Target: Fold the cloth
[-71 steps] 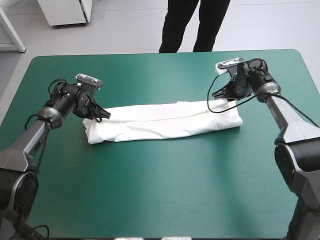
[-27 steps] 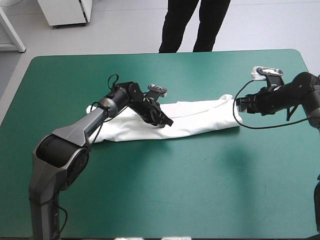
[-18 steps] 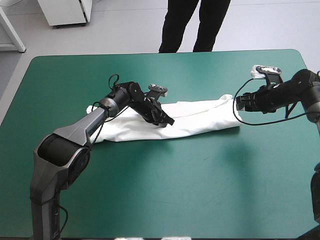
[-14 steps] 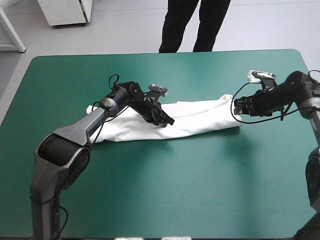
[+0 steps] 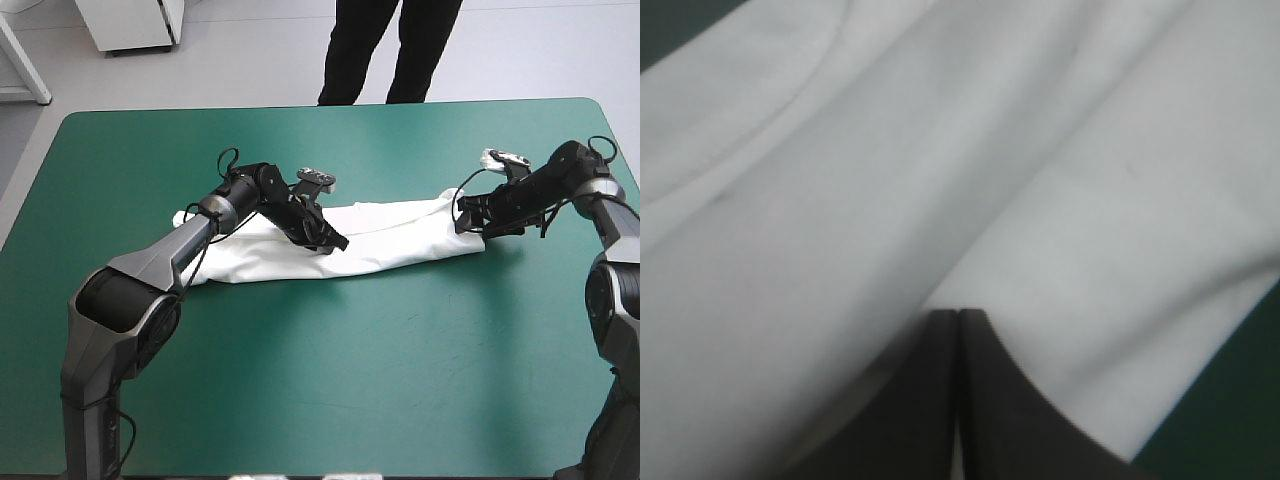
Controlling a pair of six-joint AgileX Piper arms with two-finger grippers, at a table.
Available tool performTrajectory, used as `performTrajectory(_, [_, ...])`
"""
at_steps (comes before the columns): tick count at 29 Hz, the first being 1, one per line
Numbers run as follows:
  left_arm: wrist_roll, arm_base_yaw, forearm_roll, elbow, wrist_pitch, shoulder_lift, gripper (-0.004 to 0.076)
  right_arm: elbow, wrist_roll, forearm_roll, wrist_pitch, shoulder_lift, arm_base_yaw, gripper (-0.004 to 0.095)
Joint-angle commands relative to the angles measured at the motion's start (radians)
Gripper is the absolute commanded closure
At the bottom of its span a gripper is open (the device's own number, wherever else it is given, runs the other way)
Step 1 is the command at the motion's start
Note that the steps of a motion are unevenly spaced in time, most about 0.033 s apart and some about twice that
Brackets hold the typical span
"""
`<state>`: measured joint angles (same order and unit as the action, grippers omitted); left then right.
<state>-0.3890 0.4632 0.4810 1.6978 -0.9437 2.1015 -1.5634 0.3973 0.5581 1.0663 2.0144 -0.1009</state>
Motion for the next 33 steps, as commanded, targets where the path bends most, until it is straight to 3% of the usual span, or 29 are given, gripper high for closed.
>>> performTrajectory(1, [0.004, 0.008, -0.007, 0.024, -0.01, -0.044, 0.0733, -0.026, 0.013, 0.055, 0.028, -0.007, 0.003, 0.0313])
performTrajectory(4, [0.004, 0.008, -0.01, 0.024, -0.01, -0.044, 0.0733, -0.026, 0.013, 0.055, 0.047, 0.022, 0.02, 0.0342])
performTrajectory(7, [0.004, 0.008, -0.019, 0.024, -0.01, -0.044, 0.0733, -0.026, 0.015, 0.059, 0.059, 0.042, 0.044, 0.0436])
performTrajectory(19, [0.016, 0.008, -0.048, 0.024, -0.01, -0.044, 0.0733, -0.028, 0.022, 0.079, 0.079, 0.071, 0.083, 0.0927])
performTrajectory(26, [0.03, 0.008, -0.053, 0.024, -0.02, -0.044, 0.0733, -0.128, 0.019, 0.093, 0.186, 0.061, 0.083, 0.0925])
performTrajectory(33, [0.034, 0.008, -0.05, 0.024, -0.05, -0.044, 0.0733, -0.236, -0.013, 0.094, 0.184, -0.059, 0.047, 0.0925])
